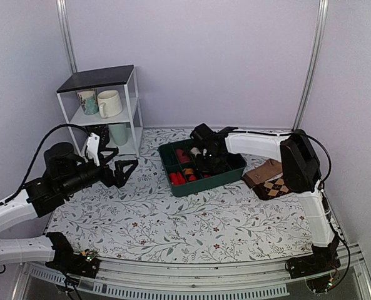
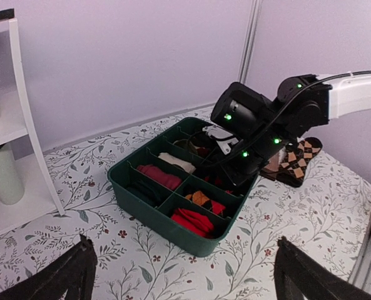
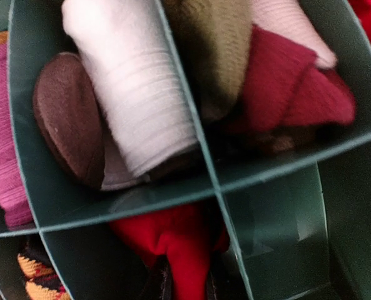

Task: Roll the socks
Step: Move the storage box to the center of the board, then place the sock in the storage box.

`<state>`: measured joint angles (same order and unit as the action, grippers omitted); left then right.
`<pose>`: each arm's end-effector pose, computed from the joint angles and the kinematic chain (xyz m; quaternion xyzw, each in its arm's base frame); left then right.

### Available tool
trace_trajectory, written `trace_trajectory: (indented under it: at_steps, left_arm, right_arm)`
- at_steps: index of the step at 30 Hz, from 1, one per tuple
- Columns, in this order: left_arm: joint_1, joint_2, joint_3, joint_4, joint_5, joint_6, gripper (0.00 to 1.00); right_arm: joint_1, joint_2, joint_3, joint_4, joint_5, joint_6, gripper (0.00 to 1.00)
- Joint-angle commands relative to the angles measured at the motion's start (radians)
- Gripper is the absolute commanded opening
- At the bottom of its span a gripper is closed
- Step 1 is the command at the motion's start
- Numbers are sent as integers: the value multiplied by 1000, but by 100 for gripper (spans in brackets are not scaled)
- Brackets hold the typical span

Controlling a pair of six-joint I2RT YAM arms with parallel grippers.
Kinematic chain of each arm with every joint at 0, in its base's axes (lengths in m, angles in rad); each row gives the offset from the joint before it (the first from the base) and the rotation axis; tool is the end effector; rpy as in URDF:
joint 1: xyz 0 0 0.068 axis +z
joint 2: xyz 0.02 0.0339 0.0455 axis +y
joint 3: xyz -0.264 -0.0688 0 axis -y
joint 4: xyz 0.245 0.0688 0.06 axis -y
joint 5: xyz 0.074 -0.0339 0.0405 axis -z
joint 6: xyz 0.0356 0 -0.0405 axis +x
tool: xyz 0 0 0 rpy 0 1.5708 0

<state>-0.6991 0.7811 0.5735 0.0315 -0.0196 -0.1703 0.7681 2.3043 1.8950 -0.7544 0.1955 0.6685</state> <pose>0.1478 -0.1234 0.2884 0.1942 0.7415 -0.2636 0.5856 0.3562 0.3344 0.1671 -0.0288 0.9745 0.0604 0.2144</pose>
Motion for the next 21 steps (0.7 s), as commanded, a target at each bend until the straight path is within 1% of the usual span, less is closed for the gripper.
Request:
trace_trajectory:
  at_steps: [1, 3, 4, 5, 7, 10, 11, 16, 19, 21]
  left_arm:
    - [13, 10, 6, 1, 0, 13, 99]
    - [13, 9, 9, -8, -1, 15, 100]
    - [14, 7, 9, -11, -3, 15, 99]
    - [14, 5, 8, -11, -8, 17, 99]
    - [14, 4, 5, -8, -15, 17, 100]
    - [13, 14, 3, -4, -16, 17, 99]
    - [13, 18, 4, -5, -14, 18, 99]
    - [14, 31, 5, -8, -14, 20, 100]
    - [13, 33, 6, -11, -22, 20, 100]
    - [13, 32, 6, -16, -28, 22, 100]
  right_arm:
    - [-17, 159, 91, -164, -21, -60, 3]
    - [-20, 178, 114, -172, -33, -65, 18]
    - [-20, 179, 109, -173, -38, -66, 22]
    - [-21, 176, 102, -172, -43, -67, 22]
    - [-21, 164, 77, -163, -47, -69, 28]
    - [-19, 124, 33, -141, -44, -70, 43]
    - [-20, 115, 29, -138, -44, -70, 46]
    - [-21, 73, 45, -133, -51, -84, 53]
    - [-22, 54, 51, -129, -36, -80, 54]
    - [-22, 8, 50, -128, -20, -74, 55]
